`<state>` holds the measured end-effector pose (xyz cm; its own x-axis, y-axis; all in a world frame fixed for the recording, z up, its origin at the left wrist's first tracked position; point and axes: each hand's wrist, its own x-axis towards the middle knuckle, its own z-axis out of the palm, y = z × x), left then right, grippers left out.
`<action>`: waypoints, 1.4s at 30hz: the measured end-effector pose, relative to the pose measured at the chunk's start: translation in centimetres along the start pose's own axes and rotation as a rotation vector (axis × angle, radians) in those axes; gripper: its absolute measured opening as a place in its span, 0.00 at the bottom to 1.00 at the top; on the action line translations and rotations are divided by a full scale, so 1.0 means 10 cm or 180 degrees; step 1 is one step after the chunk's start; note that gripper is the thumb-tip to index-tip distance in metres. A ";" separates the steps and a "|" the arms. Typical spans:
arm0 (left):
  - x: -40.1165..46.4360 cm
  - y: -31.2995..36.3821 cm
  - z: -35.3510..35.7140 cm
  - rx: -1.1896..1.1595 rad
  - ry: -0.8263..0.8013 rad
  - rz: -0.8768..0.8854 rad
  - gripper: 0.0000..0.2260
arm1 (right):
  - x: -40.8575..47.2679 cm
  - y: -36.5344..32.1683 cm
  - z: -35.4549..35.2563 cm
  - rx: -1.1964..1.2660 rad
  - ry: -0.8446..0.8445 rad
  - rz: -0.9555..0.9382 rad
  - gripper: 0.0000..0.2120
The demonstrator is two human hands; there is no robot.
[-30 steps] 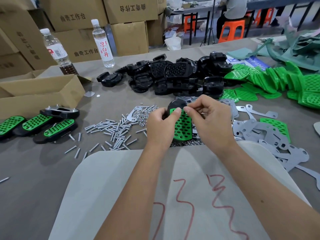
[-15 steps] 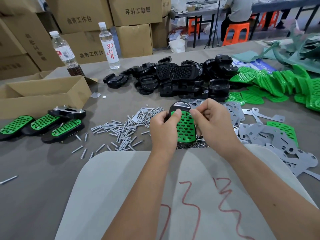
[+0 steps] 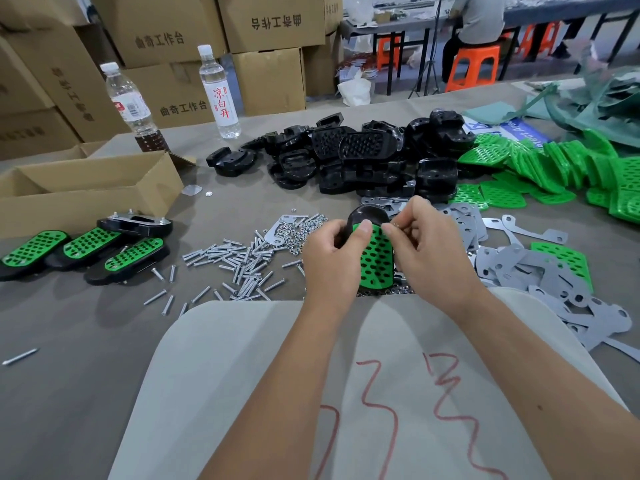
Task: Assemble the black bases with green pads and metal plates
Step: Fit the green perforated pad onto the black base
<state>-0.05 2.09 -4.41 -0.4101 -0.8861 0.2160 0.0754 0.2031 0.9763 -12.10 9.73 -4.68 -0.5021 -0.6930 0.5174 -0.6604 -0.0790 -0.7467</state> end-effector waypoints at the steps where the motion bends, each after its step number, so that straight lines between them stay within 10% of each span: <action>1: 0.00 0.00 -0.01 -0.0267 -0.0045 -0.0172 0.12 | 0.00 0.01 0.00 0.0143 -0.0059 0.0077 0.14; 9: -0.02 0.01 0.02 0.0412 -0.0085 0.0212 0.13 | 0.02 0.05 0.01 0.0016 -0.0093 0.0290 0.12; 20: -0.01 0.07 0.08 -0.0405 -0.0175 0.0282 0.11 | 0.09 0.05 -0.17 0.2079 -0.0801 0.0978 0.14; 25: -0.05 0.10 0.15 -0.0559 -0.0591 0.0178 0.10 | 0.13 0.06 -0.20 0.2303 0.0089 0.1285 0.12; 33: -0.07 -0.01 0.11 0.2621 -0.1516 0.1228 0.06 | 0.20 0.09 -0.36 0.2953 0.1456 0.1944 0.10; 42: 0.03 0.01 0.04 0.1816 -0.0646 0.0567 0.04 | 0.18 0.12 -0.28 0.2323 0.1000 0.1747 0.13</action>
<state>-0.49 1.99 -4.21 -0.6046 -0.7328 0.3122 -0.3153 0.5801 0.7510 -15.29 10.39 -3.46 -0.8340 -0.5510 0.0278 0.1672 -0.3005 -0.9390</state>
